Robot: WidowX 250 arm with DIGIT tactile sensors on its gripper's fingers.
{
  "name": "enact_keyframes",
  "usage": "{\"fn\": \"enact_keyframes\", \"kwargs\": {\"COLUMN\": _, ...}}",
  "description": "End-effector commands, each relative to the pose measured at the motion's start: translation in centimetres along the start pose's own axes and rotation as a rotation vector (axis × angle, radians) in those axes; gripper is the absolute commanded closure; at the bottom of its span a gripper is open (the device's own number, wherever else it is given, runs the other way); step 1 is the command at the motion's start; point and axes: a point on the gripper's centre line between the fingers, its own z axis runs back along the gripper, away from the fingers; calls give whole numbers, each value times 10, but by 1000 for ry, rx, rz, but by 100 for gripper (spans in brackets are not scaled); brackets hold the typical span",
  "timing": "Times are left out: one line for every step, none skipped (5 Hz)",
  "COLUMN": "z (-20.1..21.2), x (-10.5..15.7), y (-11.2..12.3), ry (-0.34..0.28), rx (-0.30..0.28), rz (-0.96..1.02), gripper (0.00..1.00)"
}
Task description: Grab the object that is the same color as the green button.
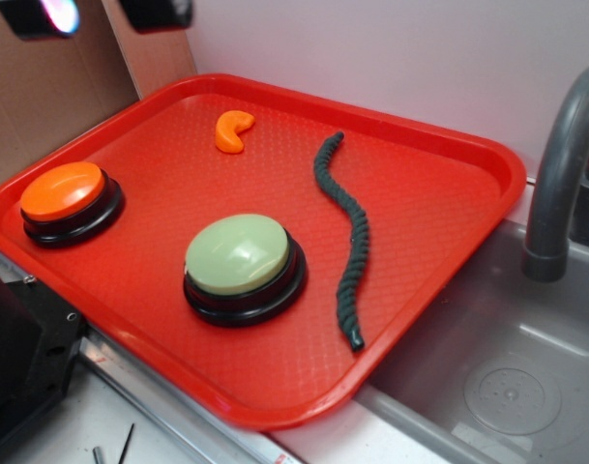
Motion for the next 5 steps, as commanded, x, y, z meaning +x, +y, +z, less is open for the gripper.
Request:
{"fn": "enact_keyframes", "kwargs": {"z": -57, "x": 19, "y": -56, "ry": -50, "rx": -48, "rz": 160, "gripper": 0}}
{"fn": "enact_keyframes", "kwargs": {"z": -85, "x": 25, "y": -72, "ry": -22, "rx": -76, "rz": 165, "gripper": 0}}
{"fn": "enact_keyframes", "kwargs": {"z": -108, "x": 22, "y": -80, "ry": 33, "rx": -61, "rz": 117, "gripper": 0}}
{"fn": "enact_keyframes", "kwargs": {"z": -129, "x": 16, "y": -84, "ry": 60, "rx": -69, "rz": 104, "gripper": 0}}
{"fn": "enact_keyframes", "kwargs": {"z": -153, "x": 5, "y": -95, "ry": 110, "rx": -55, "rz": 61, "gripper": 0}}
